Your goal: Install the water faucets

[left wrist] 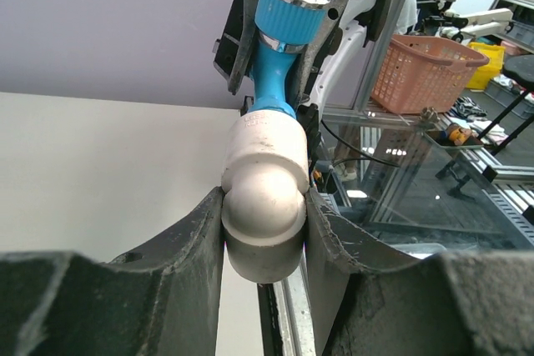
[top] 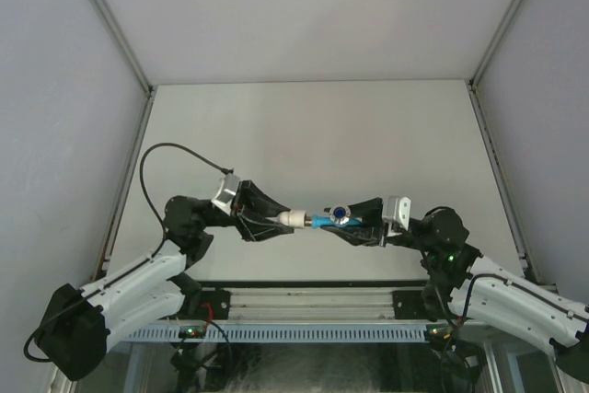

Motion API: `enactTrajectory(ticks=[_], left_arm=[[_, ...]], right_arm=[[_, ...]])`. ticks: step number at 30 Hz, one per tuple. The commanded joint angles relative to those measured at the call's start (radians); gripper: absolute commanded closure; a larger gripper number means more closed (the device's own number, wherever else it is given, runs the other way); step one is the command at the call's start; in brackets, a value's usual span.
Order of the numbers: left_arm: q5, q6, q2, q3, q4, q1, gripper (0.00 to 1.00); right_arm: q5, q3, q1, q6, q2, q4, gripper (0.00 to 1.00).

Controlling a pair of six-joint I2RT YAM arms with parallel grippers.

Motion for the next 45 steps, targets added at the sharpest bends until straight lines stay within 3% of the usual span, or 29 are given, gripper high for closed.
enactTrajectory(ticks=[1,6,21,37,45], left_arm=[[0.002,-0.016,-0.004,0.068,0.08,-0.005,0.99],[-0.002,-0.016,0.012,0.072,0.075,-0.006,1.0],[0.013,0.129,-0.015,0.145,-0.246,-0.007,1.0],[0.053,0.055,-0.027,0.172,-0.201,-0.012,1.0],[0.096,-0.133,-0.007,0.153,0.032,-0.014,1.0]], right_arm=[[0.005,0.041,0.0,0.04,0.009,0.052,1.0],[0.034,0.041,0.014,0.047,0.012,0.065,1.0],[0.085,0.07,0.083,-0.07,0.001,-0.031,1.0],[0.051,0.07,0.111,-0.195,-0.027,-0.068,1.0],[0.099,0.072,0.137,-0.245,-0.029,-0.071,1.0]])
